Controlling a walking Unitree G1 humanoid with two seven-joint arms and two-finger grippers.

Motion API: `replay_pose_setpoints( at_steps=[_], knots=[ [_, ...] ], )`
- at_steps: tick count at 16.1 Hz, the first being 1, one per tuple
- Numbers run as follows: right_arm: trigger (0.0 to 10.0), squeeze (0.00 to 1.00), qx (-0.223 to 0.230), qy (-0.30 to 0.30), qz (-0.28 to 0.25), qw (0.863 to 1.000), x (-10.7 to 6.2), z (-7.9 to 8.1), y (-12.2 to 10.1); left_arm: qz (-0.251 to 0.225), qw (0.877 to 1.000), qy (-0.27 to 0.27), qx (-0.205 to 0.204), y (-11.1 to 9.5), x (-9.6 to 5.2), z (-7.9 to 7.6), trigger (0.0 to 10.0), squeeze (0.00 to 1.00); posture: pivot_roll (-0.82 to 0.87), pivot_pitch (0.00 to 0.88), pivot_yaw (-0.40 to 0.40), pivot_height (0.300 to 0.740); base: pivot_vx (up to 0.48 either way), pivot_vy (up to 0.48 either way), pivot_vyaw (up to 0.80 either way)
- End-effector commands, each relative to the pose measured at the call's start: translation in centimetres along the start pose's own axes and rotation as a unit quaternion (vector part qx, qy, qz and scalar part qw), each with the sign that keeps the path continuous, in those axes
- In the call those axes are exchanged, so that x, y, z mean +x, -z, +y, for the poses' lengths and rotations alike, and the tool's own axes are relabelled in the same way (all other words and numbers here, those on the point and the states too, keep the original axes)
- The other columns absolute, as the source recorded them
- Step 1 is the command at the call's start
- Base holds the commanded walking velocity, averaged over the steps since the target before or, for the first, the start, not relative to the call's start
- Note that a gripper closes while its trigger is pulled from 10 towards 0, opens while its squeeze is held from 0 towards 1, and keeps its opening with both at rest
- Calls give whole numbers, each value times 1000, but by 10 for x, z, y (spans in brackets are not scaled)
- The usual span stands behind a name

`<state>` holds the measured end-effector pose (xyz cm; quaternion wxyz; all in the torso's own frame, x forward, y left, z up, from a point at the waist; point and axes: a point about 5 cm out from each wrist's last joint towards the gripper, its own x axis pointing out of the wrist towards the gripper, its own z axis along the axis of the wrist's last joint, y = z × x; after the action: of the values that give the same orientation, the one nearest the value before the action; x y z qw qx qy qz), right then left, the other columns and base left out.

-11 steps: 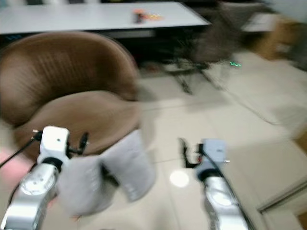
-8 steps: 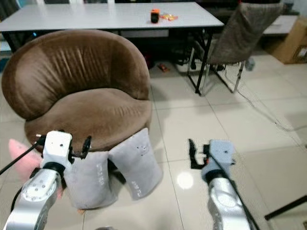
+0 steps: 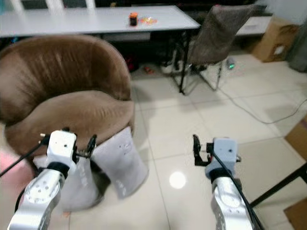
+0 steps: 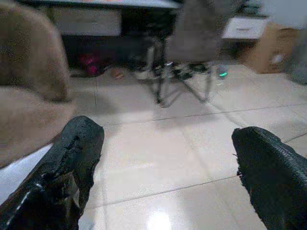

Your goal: Move the pillow to the sofa from floor

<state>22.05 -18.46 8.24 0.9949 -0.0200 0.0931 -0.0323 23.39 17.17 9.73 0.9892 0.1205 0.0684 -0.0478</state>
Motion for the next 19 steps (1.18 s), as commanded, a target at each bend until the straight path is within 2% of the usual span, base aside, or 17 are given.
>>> replay_pose_setpoints(
  at_steps=[1, 3, 5, 7, 8, 19],
  knots=[
    [10000, 1000, 1, -27, -2, 1000, 0, 9, -1, -6, 1000, 8, -5, -2, -2, 1, 10000, 0, -66, 0, -16, 740, 0, 0, 0],
    [10000, 1000, 11, -23, 3, 1000, 1, 9, -1, 21, 1000, 6, 4, 5, -2, 2, 10000, 0, -65, 0, -23, 740, 0, 0, 400],
    [10000, 1000, 7, -7, 1, 1000, 3, 8, -2, 22, 1000, 0, -3, 5, -2, 4, 10000, 0, -59, 0, -27, 740, 0, 0, 800],
    [10000, 980, 22, 6, 12, 1000, 6, 7, -1, 21, 1000, -4, -10, 5, -1, 5, 10000, 39, -54, 0, -29, 740, 0, 0, 0],
    [10000, 0, 31, 3, 23, 999, 7, 6, 1, 22, 1000, -3, -11, 4, -1, 5, 10000, 39, -54, 0, -29, 740, 270, 0, 0],
    [10000, 0, 31, 12, 29, 999, 11, 4, 1, 25, 1000, 4, -17, 4, 0, 5, 10000, 31, -54, 0, -29, 740, 347, -177, 0]
  ],
)
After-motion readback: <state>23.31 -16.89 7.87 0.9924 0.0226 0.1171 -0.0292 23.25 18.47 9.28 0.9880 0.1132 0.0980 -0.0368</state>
